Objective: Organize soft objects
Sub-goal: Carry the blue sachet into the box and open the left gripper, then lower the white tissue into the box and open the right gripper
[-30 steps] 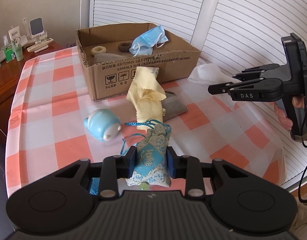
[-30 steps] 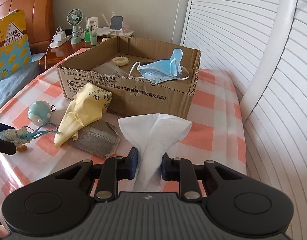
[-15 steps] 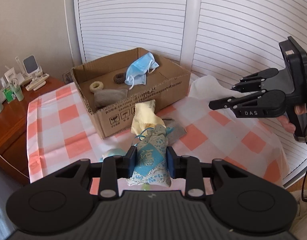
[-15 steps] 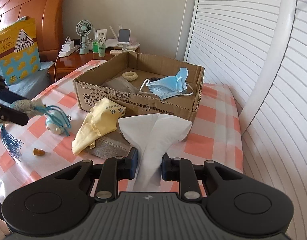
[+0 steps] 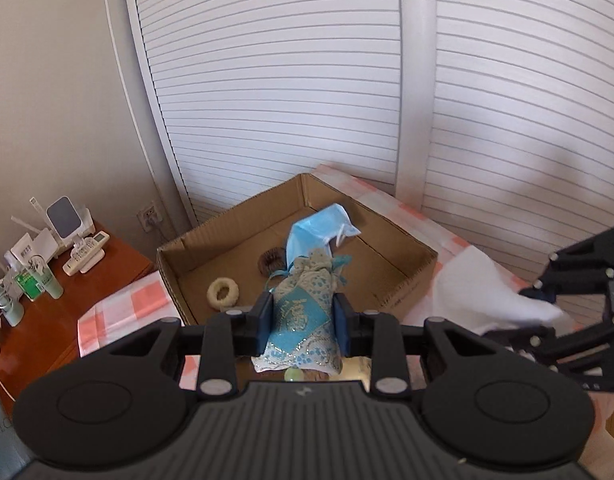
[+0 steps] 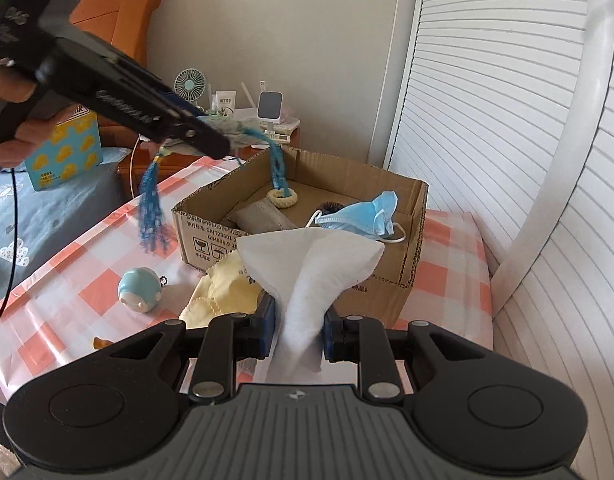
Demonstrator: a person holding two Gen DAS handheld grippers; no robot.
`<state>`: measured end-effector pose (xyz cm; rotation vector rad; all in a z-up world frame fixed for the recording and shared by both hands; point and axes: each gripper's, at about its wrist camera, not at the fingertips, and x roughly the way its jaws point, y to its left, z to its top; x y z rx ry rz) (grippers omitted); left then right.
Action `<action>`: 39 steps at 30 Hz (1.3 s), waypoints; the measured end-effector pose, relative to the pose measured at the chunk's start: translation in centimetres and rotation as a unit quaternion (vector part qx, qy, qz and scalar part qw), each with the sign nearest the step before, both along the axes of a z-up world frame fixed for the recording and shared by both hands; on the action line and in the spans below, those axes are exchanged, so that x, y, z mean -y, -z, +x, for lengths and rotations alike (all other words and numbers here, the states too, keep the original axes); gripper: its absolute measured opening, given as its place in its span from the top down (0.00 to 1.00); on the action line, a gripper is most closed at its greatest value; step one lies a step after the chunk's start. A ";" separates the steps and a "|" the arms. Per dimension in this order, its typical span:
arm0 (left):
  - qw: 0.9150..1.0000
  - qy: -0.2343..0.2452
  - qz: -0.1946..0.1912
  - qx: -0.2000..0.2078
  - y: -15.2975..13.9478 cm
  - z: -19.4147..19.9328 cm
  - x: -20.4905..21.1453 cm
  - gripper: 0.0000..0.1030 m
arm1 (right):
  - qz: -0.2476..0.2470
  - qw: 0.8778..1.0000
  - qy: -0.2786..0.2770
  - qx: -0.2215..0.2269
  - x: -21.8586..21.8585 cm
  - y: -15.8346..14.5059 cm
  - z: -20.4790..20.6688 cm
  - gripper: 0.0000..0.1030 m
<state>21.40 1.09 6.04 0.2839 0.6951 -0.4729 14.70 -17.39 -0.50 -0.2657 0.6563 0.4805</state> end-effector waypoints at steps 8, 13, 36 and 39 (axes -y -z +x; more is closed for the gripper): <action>0.999 -0.048 0.017 -0.010 0.9 8.6 2.0 0.71 | 0.011 1.000 0.008 0.001 0.7 0.0 2.4 0.74; 0.995 -0.095 0.028 -0.008 3.6 13.4 2.4 0.38 | 0.020 1.000 0.019 -0.008 1.1 0.3 4.1 0.74; 0.999 -0.032 0.042 0.007 2.4 -3.3 0.1 0.11 | 0.010 0.999 0.043 -0.030 -3.1 -0.1 12.7 0.73; 0.999 -0.028 0.028 0.011 2.8 -6.0 0.0 0.11 | 0.001 0.998 0.051 -0.027 -4.0 0.4 13.6 0.55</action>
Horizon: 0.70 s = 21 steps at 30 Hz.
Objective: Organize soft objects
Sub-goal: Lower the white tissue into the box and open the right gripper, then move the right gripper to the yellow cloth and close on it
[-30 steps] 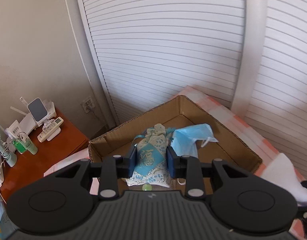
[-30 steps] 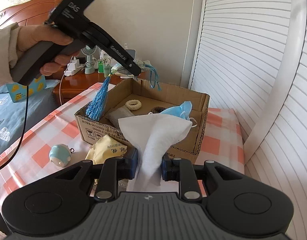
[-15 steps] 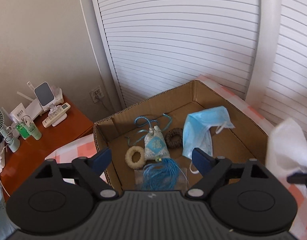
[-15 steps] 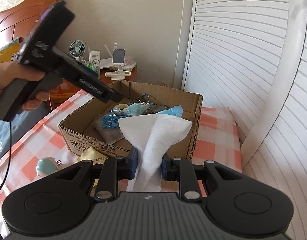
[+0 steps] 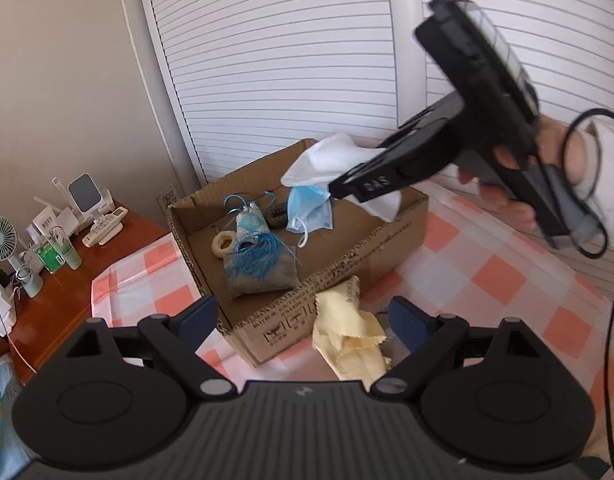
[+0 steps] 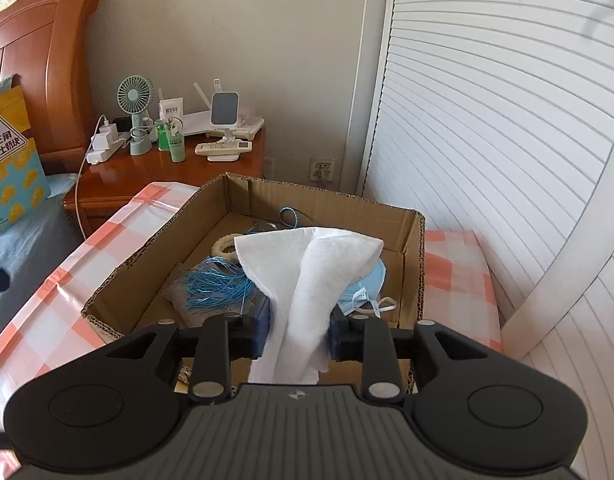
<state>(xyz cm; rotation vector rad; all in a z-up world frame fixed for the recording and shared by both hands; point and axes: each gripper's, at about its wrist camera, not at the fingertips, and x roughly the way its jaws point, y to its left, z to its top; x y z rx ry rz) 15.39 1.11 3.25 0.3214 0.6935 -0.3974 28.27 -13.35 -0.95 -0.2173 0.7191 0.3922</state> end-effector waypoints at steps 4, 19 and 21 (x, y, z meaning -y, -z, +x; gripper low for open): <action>0.999 -0.011 -0.028 0.018 1.1 -3.2 -0.7 0.08 | 0.007 1.000 0.018 0.011 0.0 0.7 -0.1 0.00; 0.994 -0.093 -0.050 -0.004 3.4 -4.9 -3.4 0.06 | 0.010 0.998 0.058 -0.001 0.5 1.2 -6.1 0.00; 0.994 -0.100 -0.052 -0.007 3.6 -5.0 -3.6 0.06 | 0.010 0.998 0.067 -0.003 0.7 1.8 -6.9 0.00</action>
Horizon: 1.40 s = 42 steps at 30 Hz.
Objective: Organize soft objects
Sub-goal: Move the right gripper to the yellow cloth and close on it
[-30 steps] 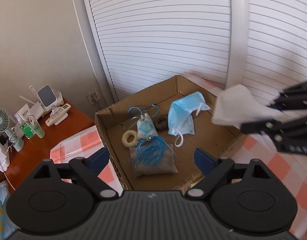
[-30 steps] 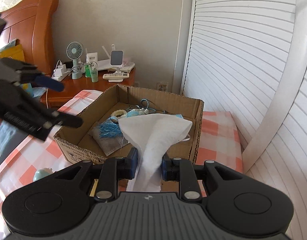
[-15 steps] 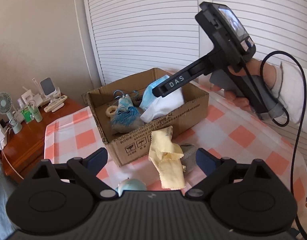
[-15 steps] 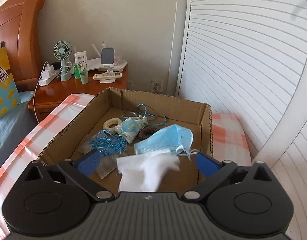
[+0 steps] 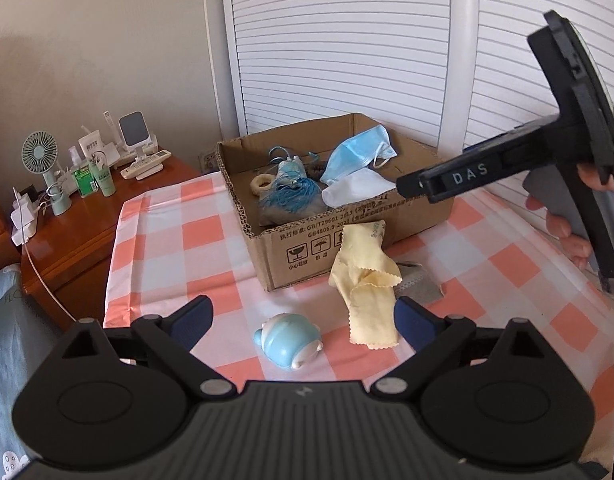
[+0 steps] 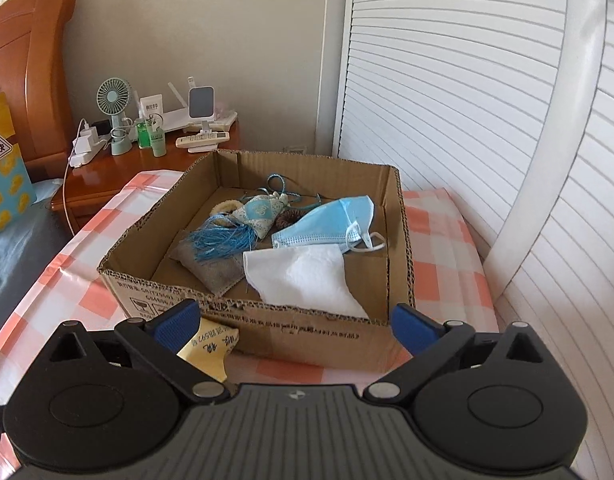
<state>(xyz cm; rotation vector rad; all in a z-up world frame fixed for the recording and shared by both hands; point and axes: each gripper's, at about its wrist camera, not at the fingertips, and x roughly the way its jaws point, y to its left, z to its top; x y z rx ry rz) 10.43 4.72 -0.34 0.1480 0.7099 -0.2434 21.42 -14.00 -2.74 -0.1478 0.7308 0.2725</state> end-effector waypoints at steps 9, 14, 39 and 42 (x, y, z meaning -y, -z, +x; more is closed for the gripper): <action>0.999 -0.013 0.012 -0.036 2.6 0.1 -0.7 0.06 | 0.014 0.999 0.024 -0.042 0.7 4.4 -3.0 0.00; 0.998 -0.018 0.008 -0.054 3.7 0.1 -1.0 0.06 | 0.041 0.998 0.000 -0.049 -0.1 5.5 -3.8 0.00; 0.993 -0.077 0.028 -0.084 5.2 1.0 -3.3 0.06 | -0.052 0.990 -0.128 0.017 -7.9 8.5 -3.5 0.19; 0.993 -0.078 0.029 -0.085 5.2 1.0 -3.3 0.06 | -0.060 0.990 -0.128 0.023 -8.1 8.7 -3.6 0.33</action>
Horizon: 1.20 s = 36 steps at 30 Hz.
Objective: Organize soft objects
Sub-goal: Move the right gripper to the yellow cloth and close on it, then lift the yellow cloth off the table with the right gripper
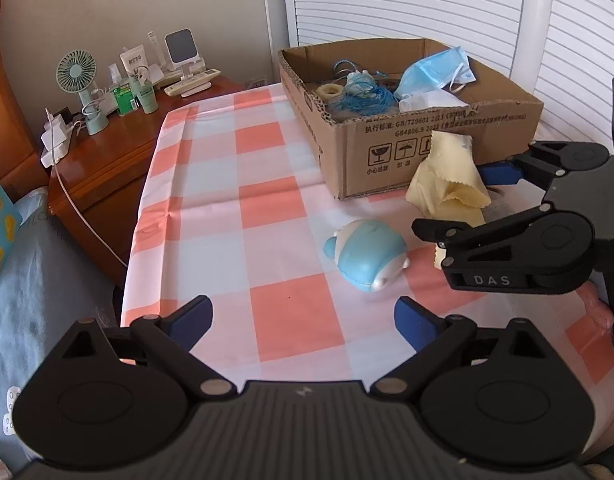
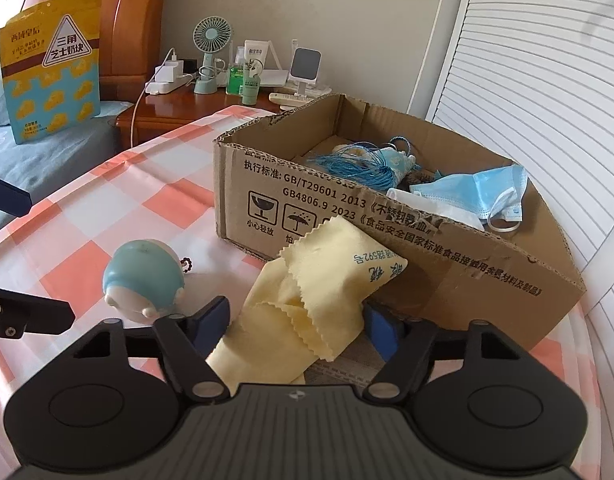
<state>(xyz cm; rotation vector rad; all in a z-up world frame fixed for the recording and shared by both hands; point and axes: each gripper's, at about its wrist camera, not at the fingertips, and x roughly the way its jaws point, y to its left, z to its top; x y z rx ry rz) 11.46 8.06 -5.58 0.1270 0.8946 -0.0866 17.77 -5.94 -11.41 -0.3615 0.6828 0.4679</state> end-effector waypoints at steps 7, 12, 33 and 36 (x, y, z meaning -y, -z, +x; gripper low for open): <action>1.000 0.001 -0.003 0.002 -0.1 -0.1 0.0 0.06 | 0.017 1.000 0.013 -0.003 0.8 -0.8 -0.4 0.67; 1.000 0.005 -0.005 0.003 -0.2 -0.3 0.2 0.06 | 0.035 0.999 0.020 -0.006 1.8 -1.7 -0.7 0.87; 0.999 0.052 -0.010 0.009 -0.9 -1.5 1.6 0.06 | 0.056 0.997 0.044 0.003 5.5 -4.8 -3.4 0.90; 0.998 0.065 -0.011 0.000 -0.6 -1.8 2.1 0.06 | 0.058 0.997 0.048 0.001 5.6 -4.7 -3.6 0.90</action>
